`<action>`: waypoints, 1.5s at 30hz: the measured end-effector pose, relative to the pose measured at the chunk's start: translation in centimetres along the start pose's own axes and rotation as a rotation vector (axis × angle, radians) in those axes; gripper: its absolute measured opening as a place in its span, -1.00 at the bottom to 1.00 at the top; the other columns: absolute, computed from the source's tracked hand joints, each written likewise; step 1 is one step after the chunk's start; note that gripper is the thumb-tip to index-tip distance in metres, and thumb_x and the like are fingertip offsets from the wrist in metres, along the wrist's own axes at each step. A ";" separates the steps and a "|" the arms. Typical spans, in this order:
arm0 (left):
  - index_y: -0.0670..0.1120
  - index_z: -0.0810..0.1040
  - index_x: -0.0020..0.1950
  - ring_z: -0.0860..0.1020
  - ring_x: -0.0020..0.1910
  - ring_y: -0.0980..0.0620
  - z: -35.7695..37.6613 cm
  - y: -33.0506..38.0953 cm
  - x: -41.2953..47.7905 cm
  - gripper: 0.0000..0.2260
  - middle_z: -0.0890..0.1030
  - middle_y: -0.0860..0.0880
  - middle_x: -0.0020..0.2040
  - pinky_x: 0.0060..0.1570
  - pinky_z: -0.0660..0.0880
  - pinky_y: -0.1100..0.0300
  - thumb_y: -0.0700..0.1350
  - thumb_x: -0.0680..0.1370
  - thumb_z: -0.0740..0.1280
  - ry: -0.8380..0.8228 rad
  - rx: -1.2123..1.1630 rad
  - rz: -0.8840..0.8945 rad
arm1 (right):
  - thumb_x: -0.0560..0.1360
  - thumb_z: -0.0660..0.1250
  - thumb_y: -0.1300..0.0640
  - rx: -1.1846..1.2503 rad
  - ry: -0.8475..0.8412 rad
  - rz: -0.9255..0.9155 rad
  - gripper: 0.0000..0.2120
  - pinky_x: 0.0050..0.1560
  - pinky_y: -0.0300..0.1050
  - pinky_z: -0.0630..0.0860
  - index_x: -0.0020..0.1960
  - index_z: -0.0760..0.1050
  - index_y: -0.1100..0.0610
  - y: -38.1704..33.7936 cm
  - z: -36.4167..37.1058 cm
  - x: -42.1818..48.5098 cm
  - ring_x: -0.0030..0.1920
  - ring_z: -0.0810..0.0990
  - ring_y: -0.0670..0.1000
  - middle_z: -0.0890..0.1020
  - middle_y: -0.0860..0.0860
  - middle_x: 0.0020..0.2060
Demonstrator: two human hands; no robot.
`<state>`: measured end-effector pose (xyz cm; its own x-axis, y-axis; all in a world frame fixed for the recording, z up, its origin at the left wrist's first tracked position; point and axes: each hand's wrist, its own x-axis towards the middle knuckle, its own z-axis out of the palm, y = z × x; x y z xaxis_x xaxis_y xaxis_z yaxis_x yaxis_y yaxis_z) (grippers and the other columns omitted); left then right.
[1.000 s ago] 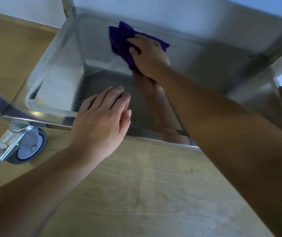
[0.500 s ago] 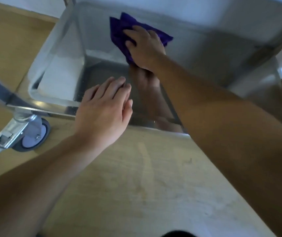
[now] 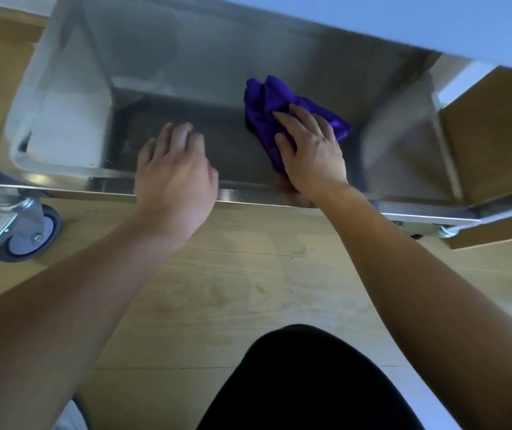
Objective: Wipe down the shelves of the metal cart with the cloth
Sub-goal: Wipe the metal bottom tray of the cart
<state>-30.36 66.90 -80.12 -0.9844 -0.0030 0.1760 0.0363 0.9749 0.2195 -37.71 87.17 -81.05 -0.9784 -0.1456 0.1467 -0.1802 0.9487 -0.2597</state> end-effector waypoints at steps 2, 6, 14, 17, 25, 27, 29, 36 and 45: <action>-0.17 0.48 0.29 0.36 0.39 -0.17 0.3 3.3 0.2 -0.65 0.44 -0.14 0.38 0.33 0.28 -0.08 -0.11 0.52 0.23 0.008 -0.024 0.104 | 0.62 0.11 -0.09 -0.007 -0.009 0.049 -0.61 0.45 0.12 0.23 0.43 0.32 -0.14 2.5 -0.9 -0.6 0.45 0.25 0.13 0.32 -0.09 0.47; -0.10 0.56 0.19 0.48 0.26 -0.15 1.6 9.5 -0.6 -0.72 0.52 -0.10 0.29 0.14 0.42 -0.03 -0.13 0.51 0.24 -0.011 -0.069 0.369 | 0.59 0.10 -0.14 -0.033 0.007 0.173 -0.58 0.43 0.15 0.25 0.43 0.32 -0.15 9.3 -3.1 -2.4 0.45 0.26 0.15 0.31 -0.07 0.48; -0.12 0.59 0.18 0.50 0.27 -0.13 3.3 9.9 -1.8 -0.78 0.56 -0.07 0.26 0.03 0.49 -0.01 -0.16 0.56 0.27 0.039 -0.150 0.378 | 0.58 0.13 -0.16 -0.066 0.028 0.523 -0.54 0.49 0.20 0.08 0.46 0.29 -0.13 18.0 -6.6 -6.5 0.50 0.11 0.21 0.24 -0.10 0.51; -0.10 0.59 0.14 0.47 0.30 -0.11 3.1 9.7 -1.7 -0.79 0.54 -0.05 0.27 0.07 0.47 -0.02 -0.14 0.57 0.24 0.013 -0.205 0.343 | 0.51 -0.02 -0.21 -0.070 0.058 0.401 -0.47 0.45 0.19 0.16 0.43 0.34 -0.13 12.2 -4.4 -5.7 0.45 0.25 0.25 0.33 -0.04 0.48; -0.10 0.58 0.16 0.52 0.17 -0.13 -0.3 4.0 -3.1 -0.78 0.53 -0.06 0.25 0.06 0.46 -0.03 -0.08 0.58 0.25 -0.018 -0.085 0.314 | 0.55 0.11 -0.16 -0.022 -0.013 0.095 -0.57 0.45 0.19 0.17 0.40 0.37 -0.16 5.9 -3.0 -6.3 0.47 0.24 0.20 0.32 -0.09 0.48; -0.13 0.59 0.14 0.52 0.12 -0.16 -1.3 1.4 -4.2 -0.78 0.53 -0.11 0.21 0.05 0.46 -0.05 -0.10 0.59 0.23 0.005 -0.041 0.239 | 0.55 0.08 -0.16 -0.034 0.004 0.151 -0.55 0.44 0.20 0.19 0.40 0.38 -0.12 8.2 -3.8 -7.5 0.45 0.26 0.23 0.34 -0.05 0.47; -0.16 0.58 0.14 0.51 0.09 -0.18 -2.1 -0.7 -5.2 -0.78 0.52 -0.15 0.18 0.04 0.47 -0.09 -0.13 0.58 0.23 0.016 -0.021 0.166 | 0.56 0.06 -0.13 -0.047 0.036 0.194 -0.54 0.43 0.21 0.21 0.40 0.40 -0.04 8.6 -4.1 -8.8 0.42 0.28 0.27 0.38 0.00 0.45; -0.15 0.54 0.19 0.47 0.12 -0.14 -2.4 -2.5 -6.6 -0.77 0.47 -0.14 0.20 0.10 0.48 -0.04 -0.20 0.56 0.24 0.023 -0.078 0.074 | 0.56 0.07 -0.09 -0.071 -0.006 -0.132 -0.57 0.33 0.24 0.32 0.35 0.46 -0.01 -4.5 -0.4 -8.1 0.30 0.41 0.30 0.48 0.03 0.35; -0.25 0.51 0.22 0.47 0.18 -0.11 -3.6 -7.6 -8.4 -0.71 0.47 -0.16 0.22 0.20 0.47 0.05 -0.29 0.51 0.24 0.100 -0.118 -0.043 | 0.61 0.05 -0.13 -0.065 -0.088 -0.220 -0.56 0.44 0.24 0.21 0.44 0.34 -0.03 -2.4 -0.7 -6.4 0.44 0.26 0.25 0.36 0.00 0.45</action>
<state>-21.78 58.69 -79.80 -0.9637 -0.0722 0.2571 0.0200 0.9406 0.3390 -31.00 86.00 -80.72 -0.9217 -0.3724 0.1083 -0.3862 0.9069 -0.1684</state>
